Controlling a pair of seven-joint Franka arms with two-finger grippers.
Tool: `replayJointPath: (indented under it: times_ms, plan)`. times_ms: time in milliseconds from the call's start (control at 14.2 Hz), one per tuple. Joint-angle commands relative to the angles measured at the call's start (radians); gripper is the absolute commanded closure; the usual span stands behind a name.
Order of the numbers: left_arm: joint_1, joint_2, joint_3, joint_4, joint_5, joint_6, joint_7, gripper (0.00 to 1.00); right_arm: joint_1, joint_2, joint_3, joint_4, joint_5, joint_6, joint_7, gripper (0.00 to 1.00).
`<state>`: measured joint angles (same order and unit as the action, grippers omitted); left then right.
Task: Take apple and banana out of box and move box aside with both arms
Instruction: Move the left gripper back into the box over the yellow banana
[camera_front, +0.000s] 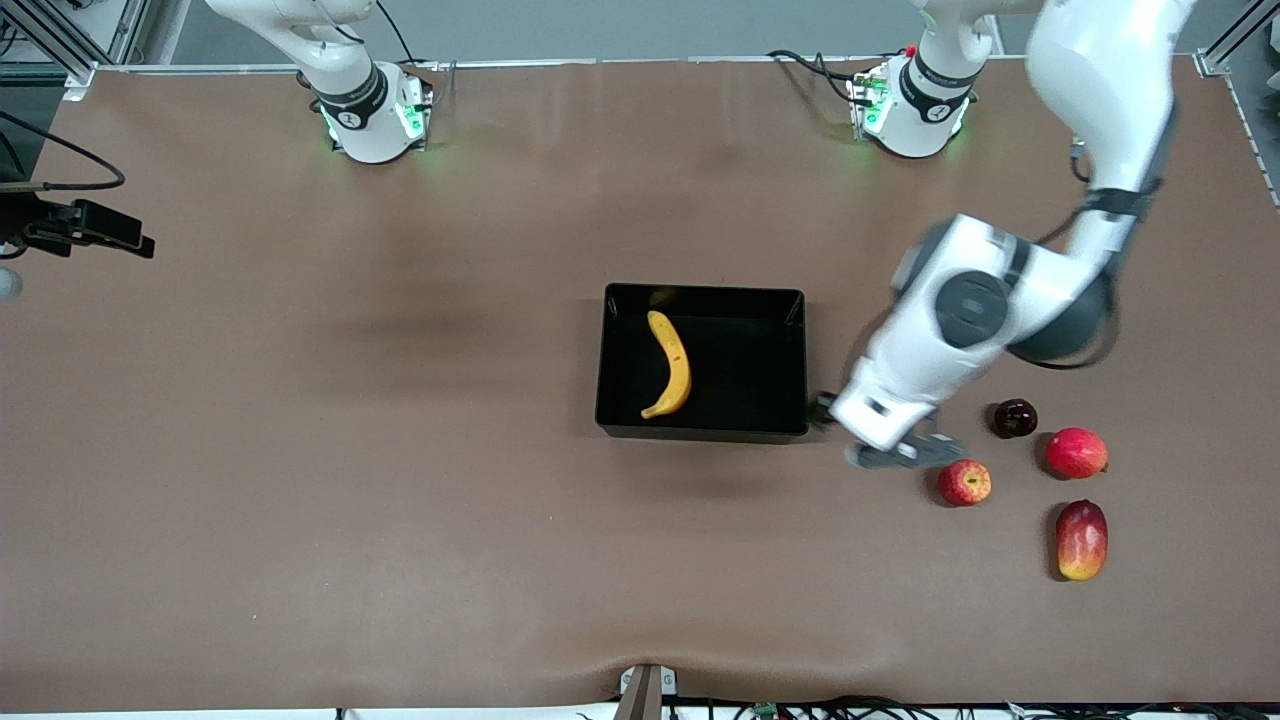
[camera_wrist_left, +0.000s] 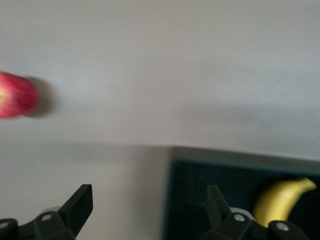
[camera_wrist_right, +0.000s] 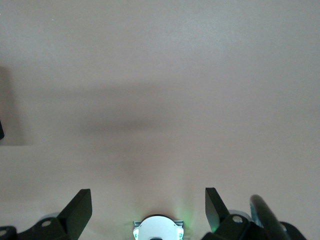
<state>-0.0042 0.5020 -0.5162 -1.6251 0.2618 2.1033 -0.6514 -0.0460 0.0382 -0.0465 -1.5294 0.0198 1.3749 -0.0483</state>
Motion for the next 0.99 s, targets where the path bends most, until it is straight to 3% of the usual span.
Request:
replayJointPath:
  times_ms: [0,282,494,635,918]
  plan:
    - [-0.127,0.035,-0.01,0.001,0.056,-0.009,-0.143,0.0,-0.022,0.011,0.014,0.012,0.0,-0.008,0.004,0.0]
    - [-0.266,0.128,-0.005,0.083,0.093,-0.003,-0.254,0.0,-0.011,0.058,0.016,0.015,-0.001,-0.005,-0.008,0.0]
    - [-0.298,0.174,0.001,0.108,0.129,0.007,-0.257,0.0,0.02,0.065,0.02,0.037,-0.014,-0.004,-0.008,0.0]
    - [-0.307,0.197,0.001,0.106,0.174,0.012,-0.257,0.0,0.017,0.145,0.02,0.041,-0.012,-0.011,-0.01,0.0]
    - [-0.341,0.251,0.001,0.108,0.191,0.095,-0.255,0.0,-0.014,0.181,0.016,0.043,-0.009,-0.01,-0.01,0.0]
